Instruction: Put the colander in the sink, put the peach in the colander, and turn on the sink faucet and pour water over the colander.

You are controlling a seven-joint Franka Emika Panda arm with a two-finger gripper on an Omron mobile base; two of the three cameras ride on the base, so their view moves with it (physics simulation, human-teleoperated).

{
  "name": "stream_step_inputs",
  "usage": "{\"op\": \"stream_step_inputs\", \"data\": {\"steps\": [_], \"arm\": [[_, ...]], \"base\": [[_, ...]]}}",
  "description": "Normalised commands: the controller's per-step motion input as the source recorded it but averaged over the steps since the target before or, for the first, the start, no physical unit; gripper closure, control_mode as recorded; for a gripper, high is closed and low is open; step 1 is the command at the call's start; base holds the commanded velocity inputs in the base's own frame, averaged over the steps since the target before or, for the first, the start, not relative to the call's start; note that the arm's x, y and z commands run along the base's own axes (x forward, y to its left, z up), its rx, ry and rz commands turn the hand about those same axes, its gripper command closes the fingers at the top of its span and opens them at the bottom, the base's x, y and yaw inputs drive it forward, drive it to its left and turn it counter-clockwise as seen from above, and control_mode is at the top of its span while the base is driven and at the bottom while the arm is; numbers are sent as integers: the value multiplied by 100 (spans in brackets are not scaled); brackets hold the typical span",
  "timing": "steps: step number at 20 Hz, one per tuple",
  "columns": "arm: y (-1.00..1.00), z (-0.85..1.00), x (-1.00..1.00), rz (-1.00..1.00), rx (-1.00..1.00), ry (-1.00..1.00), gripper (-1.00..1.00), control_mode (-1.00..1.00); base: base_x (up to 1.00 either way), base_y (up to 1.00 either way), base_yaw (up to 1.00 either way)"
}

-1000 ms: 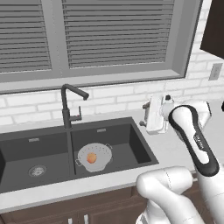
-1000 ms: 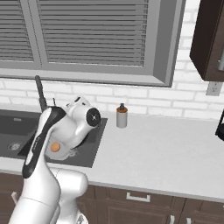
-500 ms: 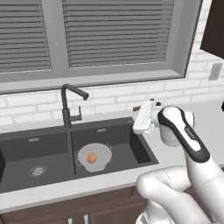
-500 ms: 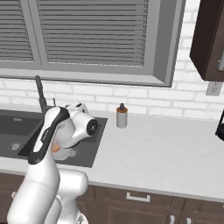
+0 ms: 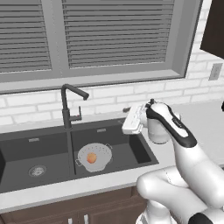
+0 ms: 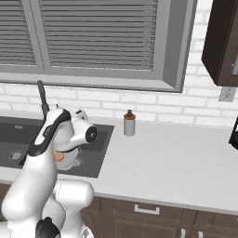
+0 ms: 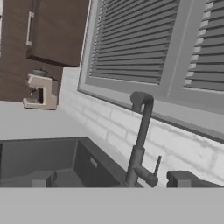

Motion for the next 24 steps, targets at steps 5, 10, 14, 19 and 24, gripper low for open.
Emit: {"op": "stream_step_inputs", "data": {"steps": [5,10,14,19,24], "arm": [[37,-6,46,0,0,4,-100,-100],[43,-8,31,0,0,4,-100,-100],[27,-17,33,1,0,4,-100,-100],[24,-22,35,1,0,0,-100,-100],[19,-13,19,0,0,0,-100,-100]], "base": [[0,0,0],[0,0,0],[0,0,0],[0,0,0],[0,0,0]]}}
